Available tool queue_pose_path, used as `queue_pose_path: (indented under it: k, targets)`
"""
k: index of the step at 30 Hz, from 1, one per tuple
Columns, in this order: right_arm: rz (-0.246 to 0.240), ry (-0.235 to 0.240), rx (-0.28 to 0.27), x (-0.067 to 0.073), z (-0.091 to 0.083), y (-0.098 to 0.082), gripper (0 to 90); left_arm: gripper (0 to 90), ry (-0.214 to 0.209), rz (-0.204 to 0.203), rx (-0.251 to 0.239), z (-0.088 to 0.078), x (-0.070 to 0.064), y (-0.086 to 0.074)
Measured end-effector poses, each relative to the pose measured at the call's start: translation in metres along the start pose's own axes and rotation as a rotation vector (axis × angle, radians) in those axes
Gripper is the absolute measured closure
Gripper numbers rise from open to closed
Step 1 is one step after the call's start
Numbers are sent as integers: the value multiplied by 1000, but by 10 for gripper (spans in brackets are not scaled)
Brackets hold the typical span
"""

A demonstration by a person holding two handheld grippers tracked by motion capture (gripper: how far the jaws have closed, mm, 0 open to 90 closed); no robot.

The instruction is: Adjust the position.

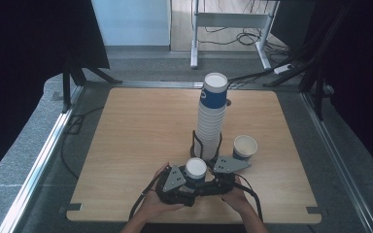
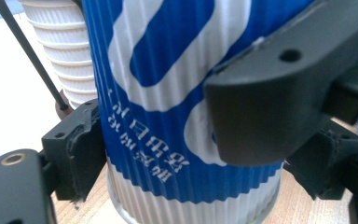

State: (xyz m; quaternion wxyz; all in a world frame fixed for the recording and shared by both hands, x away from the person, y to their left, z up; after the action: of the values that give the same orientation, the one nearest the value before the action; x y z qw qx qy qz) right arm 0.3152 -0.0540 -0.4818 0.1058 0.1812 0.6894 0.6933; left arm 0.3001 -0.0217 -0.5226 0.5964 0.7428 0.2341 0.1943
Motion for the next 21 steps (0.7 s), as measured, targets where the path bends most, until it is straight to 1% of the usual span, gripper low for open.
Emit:
queue_pose_path:
  k: [8, 14, 17, 21]
  targets:
    - [-2, 3, 9, -1, -1, -1, 258, 185, -3, 12, 10, 0, 0, -1]
    - [14, 4, 19, -1, -1, -3, 251, 194, -2, 31, 19, 0, 0, -3]
    - [17, 2, 23, -2, -1, -4, 244, 195, 1, 43, 24, 0, 0, -3]
    - [28, -3, 17, -3, -2, -2, 203, 195, 17, 69, 40, 0, 2, -6]
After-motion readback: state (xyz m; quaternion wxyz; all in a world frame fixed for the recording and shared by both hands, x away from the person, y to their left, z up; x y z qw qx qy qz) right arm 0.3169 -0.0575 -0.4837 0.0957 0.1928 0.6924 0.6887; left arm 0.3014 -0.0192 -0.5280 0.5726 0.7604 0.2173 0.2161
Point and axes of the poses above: each handheld gripper's, and its own axes: z roughly forward along the jaws, y roughly out of its top, x roughly to its left, the point moved 10 cm from there along z, roughly forward along the jaws, and after that the axes turned 14 degrees about -x, right-handed, at the moved point
